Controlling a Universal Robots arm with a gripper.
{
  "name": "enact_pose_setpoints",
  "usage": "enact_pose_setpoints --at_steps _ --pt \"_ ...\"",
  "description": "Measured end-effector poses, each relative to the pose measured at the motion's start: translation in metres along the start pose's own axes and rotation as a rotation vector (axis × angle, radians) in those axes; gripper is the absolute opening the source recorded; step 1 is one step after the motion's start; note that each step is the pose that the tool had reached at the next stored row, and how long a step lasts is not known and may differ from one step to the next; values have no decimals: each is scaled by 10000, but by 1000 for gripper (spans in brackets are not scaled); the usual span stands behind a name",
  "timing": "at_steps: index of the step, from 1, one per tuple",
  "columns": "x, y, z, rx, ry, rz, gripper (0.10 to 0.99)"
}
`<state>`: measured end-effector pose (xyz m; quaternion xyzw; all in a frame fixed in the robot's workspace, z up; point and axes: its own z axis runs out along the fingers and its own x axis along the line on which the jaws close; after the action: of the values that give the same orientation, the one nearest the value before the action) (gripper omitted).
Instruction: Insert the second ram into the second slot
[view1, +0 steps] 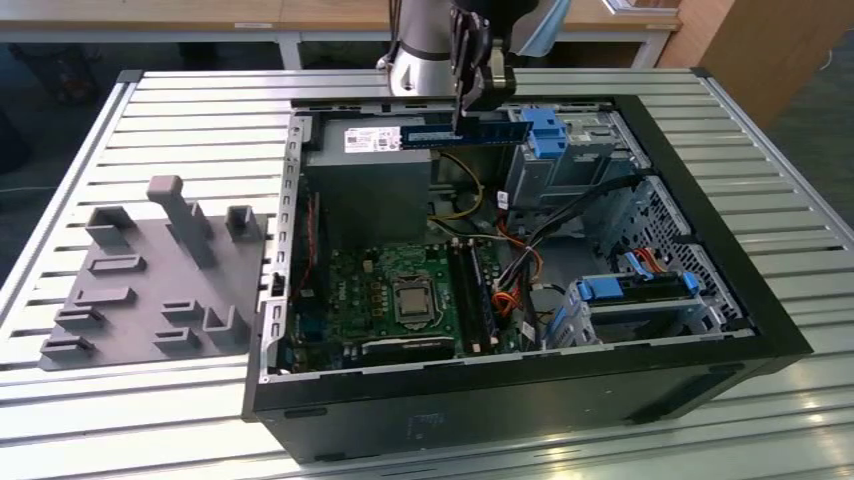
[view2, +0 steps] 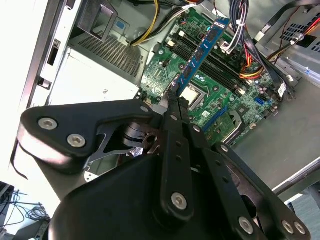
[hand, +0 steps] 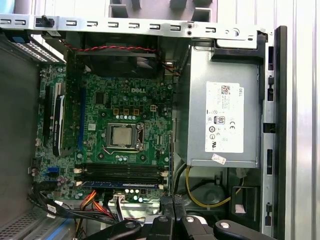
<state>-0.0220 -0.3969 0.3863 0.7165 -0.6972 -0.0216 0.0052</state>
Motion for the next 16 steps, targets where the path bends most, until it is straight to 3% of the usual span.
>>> enact_pose_setpoints --at_steps 16 --pt "14 0 0 3 -4 120 118"
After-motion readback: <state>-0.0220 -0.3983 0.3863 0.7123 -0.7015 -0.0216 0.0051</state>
